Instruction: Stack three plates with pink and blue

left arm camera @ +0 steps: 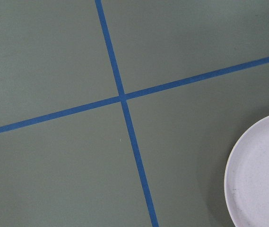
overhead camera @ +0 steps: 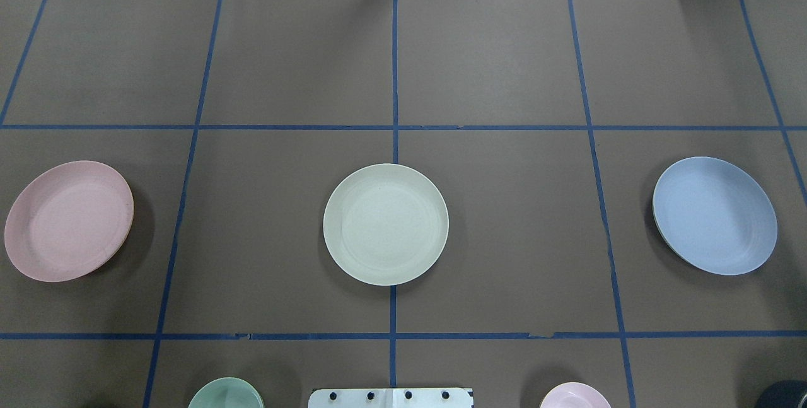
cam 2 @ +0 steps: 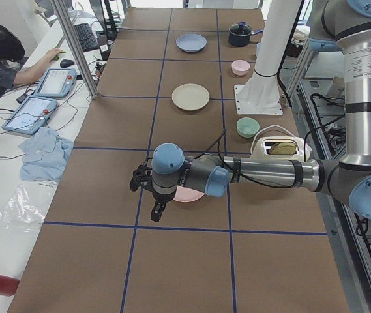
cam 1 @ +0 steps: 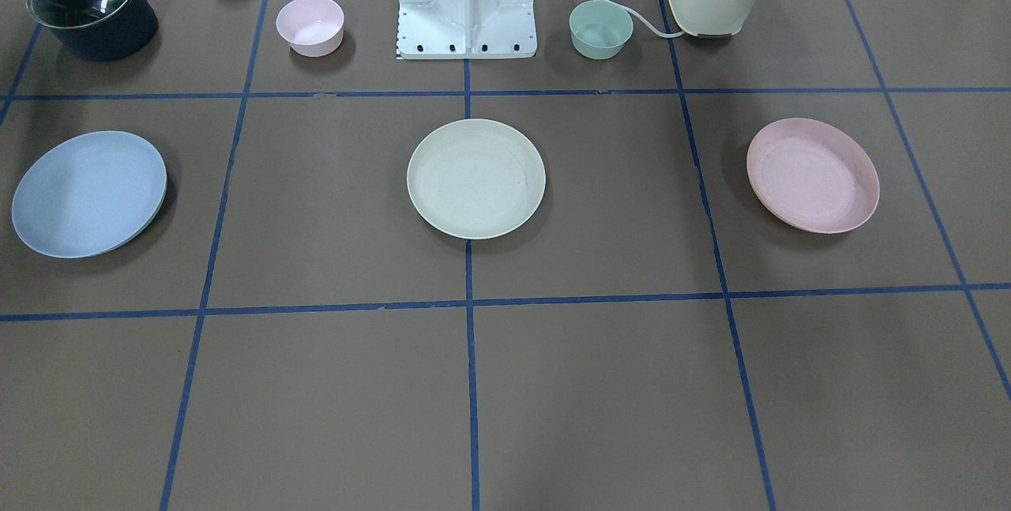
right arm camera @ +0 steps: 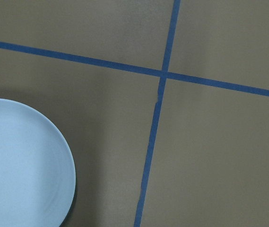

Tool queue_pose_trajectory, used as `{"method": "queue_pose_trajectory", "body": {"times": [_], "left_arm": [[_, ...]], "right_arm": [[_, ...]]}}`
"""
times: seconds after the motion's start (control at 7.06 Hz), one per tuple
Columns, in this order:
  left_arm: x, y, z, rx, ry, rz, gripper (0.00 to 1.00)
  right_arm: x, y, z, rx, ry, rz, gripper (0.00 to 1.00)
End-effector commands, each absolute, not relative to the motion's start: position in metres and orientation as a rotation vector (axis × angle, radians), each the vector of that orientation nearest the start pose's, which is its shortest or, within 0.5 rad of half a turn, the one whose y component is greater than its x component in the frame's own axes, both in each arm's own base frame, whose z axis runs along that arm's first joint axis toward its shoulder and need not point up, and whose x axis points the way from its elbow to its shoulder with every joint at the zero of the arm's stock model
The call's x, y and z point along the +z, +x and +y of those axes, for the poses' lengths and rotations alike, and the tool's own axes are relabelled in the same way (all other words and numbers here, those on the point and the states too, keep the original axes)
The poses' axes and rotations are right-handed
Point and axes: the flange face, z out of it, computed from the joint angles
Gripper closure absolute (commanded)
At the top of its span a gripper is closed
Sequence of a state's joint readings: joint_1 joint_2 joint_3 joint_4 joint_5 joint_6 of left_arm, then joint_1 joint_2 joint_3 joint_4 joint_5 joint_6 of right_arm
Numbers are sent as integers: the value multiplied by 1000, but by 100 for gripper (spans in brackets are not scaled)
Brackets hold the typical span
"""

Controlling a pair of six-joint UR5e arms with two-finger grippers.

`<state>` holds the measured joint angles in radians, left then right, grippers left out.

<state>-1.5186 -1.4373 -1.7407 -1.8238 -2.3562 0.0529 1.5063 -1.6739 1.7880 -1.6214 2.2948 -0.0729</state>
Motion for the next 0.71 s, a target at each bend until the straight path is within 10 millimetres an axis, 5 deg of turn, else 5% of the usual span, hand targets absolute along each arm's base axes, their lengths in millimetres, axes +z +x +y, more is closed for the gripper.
{"method": "queue_pose_trajectory", "body": {"times": [0.0, 0.42, 0.57], "left_arm": [[587, -39, -455, 240, 338, 783, 0], [554, -38, -459, 253, 400, 784, 0], [516, -37, -461, 236, 457, 796, 0]], "right_arm": [[605, 38, -457, -158, 72, -723, 0], [590, 38, -464, -173, 109, -724, 0], [582, 37, -467, -197, 172, -724, 0]]}}
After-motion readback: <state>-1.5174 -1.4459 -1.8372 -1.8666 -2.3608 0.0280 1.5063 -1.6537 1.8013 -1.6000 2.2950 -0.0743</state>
